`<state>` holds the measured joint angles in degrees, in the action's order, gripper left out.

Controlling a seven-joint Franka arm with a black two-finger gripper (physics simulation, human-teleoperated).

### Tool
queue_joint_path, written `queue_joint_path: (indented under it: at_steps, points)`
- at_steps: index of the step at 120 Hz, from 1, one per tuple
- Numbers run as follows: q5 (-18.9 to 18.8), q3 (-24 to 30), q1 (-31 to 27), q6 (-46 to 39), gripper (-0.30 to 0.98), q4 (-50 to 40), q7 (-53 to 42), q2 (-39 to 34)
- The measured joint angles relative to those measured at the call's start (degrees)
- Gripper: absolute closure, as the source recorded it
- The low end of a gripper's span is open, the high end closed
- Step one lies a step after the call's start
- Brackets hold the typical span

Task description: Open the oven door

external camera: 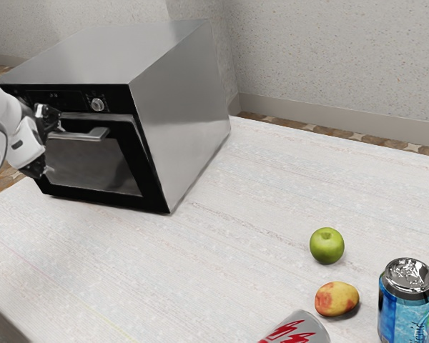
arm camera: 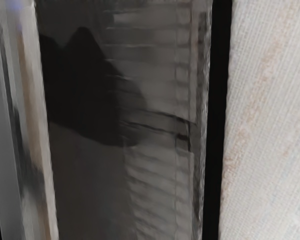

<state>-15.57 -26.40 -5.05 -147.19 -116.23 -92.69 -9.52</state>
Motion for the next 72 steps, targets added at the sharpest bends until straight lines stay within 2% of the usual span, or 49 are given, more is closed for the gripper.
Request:
queue_joint_path:
  at_steps: [4, 8, 12, 15, 20, 23, 28, 30, 34, 39, 42, 45, 51, 56, 64, 72]
  points:
    - [-0.4, 0.6, 0.0, 0.0, 0.03, -2.3, 0.0, -2.1]
    - [-2.6, 1.7, 0.0, -0.2, 0.04, -6.9, 0.3, -6.4]
    - [-6.5, 3.2, 0.0, -0.3, 0.06, -12.8, 1.0, -12.4]
    - [-10.6, 5.6, 0.0, 0.6, 0.08, -18.8, 1.9, -19.8]
    - [-16.1, 11.6, 0.5, 3.7, 0.06, -26.6, 3.7, -31.6]
    - [-17.8, 17.8, 3.8, 7.4, 0.05, -28.5, 4.9, -39.9]
    - [-17.9, 25.7, 8.1, 14.0, 0.04, -22.0, 7.0, -48.5]
    - [-16.8, 27.4, 8.7, 17.1, 0.03, -14.4, 7.9, -47.3]
    - [-14.7, 29.6, 9.2, 23.8, 0.03, 3.8, 10.2, -39.2]
    - [-12.5, 31.1, 9.3, 32.8, 0.02, 28.9, 13.9, -20.1]
    - [-11.1, 30.9, 9.3, 37.6, 0.02, 38.5, 16.7, -10.7]
    - [-8.4, 28.4, 9.6, 41.8, 0.02, 44.5, 19.5, -3.3]
    - [-1.4, 22.0, 8.5, 48.6, 0.02, 50.1, 24.7, 6.8]
    - [2.9, 19.5, 6.1, 52.8, 0.01, 49.1, 28.6, 11.8]
    - [7.8, 17.6, 3.7, 56.4, 0.01, 44.9, 33.1, 14.6]
    - [10.9, 17.1, 5.9, 58.8, 0.0, 43.6, 37.1, 15.4]
